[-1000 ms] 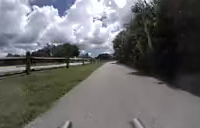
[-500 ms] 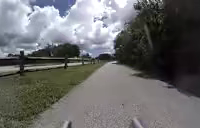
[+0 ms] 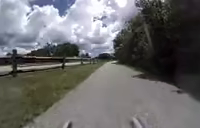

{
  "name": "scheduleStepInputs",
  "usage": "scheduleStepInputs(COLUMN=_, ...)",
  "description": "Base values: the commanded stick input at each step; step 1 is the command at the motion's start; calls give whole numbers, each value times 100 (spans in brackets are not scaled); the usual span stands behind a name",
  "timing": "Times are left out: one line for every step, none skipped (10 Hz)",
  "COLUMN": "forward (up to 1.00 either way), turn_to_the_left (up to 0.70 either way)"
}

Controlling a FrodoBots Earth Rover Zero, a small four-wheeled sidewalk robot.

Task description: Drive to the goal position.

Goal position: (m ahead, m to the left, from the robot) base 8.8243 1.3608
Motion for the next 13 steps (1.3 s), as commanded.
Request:
scheduleStepInputs(forward=70, turn_to_the_left=1)
scheduleStepInputs(forward=70, turn_to_the_left=1)
scheduleStepInputs(forward=70, turn_to_the_left=1)
scheduleStepInputs(forward=70, turn_to_the_left=1)
scheduleStepInputs(forward=70, turn_to_the_left=1)
scheduleStepInputs(forward=70, turn_to_the_left=1)
scheduleStepInputs(forward=70, turn_to_the_left=1)
scheduleStepInputs(forward=70, turn_to_the_left=1)
scheduleStepInputs(forward=70, turn_to_the_left=1)
scheduleStepInputs(forward=70, turn_to_the_left=1)
scheduleStepInputs(forward=70, turn_to_the_left=1)
scheduleStepInputs(forward=70, turn_to_the_left=1)
scheduleStepInputs(forward=70, turn_to_the_left=1)
